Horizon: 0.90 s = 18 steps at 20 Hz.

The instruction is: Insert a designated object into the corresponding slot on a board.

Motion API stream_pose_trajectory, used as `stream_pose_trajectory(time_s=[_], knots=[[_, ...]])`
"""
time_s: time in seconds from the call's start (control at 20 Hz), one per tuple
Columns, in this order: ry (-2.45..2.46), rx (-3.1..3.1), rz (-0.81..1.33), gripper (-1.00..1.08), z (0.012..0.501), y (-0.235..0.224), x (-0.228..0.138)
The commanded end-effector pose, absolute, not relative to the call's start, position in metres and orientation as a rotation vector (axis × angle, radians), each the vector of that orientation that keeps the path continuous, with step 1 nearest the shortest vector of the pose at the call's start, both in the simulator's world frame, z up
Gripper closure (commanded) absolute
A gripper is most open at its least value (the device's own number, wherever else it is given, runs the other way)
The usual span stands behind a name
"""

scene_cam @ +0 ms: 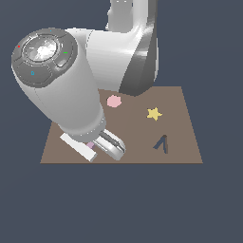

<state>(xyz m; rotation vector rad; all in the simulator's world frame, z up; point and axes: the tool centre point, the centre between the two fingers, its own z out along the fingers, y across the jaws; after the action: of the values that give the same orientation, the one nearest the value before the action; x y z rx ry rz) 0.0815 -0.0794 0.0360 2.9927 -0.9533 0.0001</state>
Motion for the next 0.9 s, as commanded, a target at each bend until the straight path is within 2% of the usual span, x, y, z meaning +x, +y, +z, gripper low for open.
stream_pose_trajectory(time_s=[0.0,0.5,0.85], knots=[[-1.132,2.93,0.001,1.08,0.037,-0.094,0.076],[-1.833,2.55,0.001,1.08,0.039,-0.144,0.03],[-2.216,2.226,0.001,1.08,0.04,-0.161,-0.01]])
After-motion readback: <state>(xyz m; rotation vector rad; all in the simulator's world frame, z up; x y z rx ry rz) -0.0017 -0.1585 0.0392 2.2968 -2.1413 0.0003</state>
